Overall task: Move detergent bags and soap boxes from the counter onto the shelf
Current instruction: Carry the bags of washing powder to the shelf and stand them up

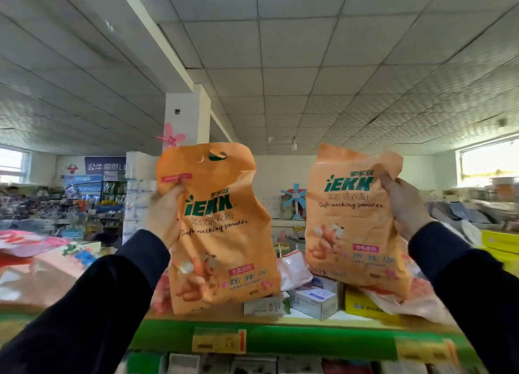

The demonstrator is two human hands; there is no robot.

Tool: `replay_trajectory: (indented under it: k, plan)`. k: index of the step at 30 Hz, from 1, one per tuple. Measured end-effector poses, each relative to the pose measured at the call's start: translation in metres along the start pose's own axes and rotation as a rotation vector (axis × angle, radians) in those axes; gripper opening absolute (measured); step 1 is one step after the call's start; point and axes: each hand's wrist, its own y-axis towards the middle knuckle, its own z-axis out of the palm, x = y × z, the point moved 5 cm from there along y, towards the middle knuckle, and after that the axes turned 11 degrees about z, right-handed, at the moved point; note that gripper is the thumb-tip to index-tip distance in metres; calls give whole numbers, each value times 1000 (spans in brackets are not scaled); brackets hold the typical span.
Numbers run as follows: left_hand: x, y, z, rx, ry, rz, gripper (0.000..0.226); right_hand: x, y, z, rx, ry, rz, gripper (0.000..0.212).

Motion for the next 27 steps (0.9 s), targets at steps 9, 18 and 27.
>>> replay_trajectory:
  k: [9, 18, 27]
  plan:
    - [51, -42, -45, 326, 414, -145, 93, -63, -23, -20, 79, -206, 91, 81]
    - [44, -34, -50, 618, 456, -375, 82, -61, -23, -19, 61, -329, 287, 48]
    - [55, -73, -37, 55, 189, -246, 57, -69, -42, -1, -249, -145, 43, 32]
